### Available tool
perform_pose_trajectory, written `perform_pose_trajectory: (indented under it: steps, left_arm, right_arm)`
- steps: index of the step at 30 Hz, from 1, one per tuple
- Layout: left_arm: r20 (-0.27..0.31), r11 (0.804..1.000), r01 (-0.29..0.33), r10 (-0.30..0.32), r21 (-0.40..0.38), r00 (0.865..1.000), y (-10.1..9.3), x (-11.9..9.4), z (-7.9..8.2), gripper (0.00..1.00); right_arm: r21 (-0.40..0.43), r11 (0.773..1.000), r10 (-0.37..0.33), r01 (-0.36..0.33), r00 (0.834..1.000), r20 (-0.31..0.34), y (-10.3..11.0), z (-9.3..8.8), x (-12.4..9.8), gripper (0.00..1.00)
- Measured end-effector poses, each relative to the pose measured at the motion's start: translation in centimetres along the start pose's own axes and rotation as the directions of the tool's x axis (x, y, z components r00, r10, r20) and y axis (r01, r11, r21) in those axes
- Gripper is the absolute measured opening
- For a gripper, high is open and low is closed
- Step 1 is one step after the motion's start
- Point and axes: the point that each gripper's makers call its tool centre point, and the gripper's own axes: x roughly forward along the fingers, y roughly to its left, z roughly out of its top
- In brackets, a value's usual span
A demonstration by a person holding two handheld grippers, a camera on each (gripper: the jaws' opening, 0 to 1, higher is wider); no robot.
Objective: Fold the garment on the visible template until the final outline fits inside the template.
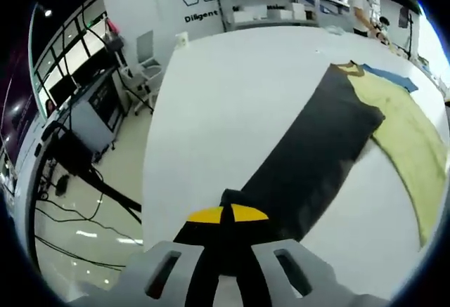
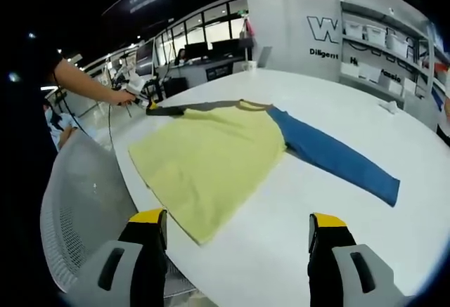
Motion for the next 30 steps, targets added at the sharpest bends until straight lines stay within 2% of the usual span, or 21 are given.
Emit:
perform_pose_trajectory:
  steps: [5, 8, 17, 23, 30]
  left_arm:
    - [0.0, 1.0, -0.003, 0.003, 0.011, 1.0, 0.2, -0.3, 0.3, 0.01]
    - [0.018, 1.0, -0.017, 0.017, 0.023, 1.0, 0.6, -0.9, 0.8, 0.01]
    - [0.047, 0.996, -0.092, 0.092, -0.012, 0.995, 3.4, -3.2, 1.1, 0.01]
    - [0.05, 0.988, -0.148, 0.15, -0.044, 0.987, 4.6, -4.9, 0.1, 0.01]
    - [0.026, 0.983, -0.167, 0.169, -0.076, 0.985, 4.4, -6.0, -1.9, 0.01]
  right_arm:
    - [-0.007, 1.0, 0.003, -0.003, 1.0, 0.004, 0.0, 0.3, 0.2, 0.8]
    - [-0.01, 1.0, 0.004, -0.004, 1.0, 0.007, -0.1, 0.5, 0.2, 0.8]
    - [-0.01, 1.0, 0.012, -0.011, 1.0, 0.027, 0.1, 0.8, 0.5, 0.8]
    - [-0.009, 1.0, 0.02, -0.02, 0.999, 0.036, 0.2, 0.8, 0.8, 0.8]
    - [-0.012, 0.999, 0.039, -0.038, 0.998, 0.042, 0.6, 0.8, 1.2, 0.79]
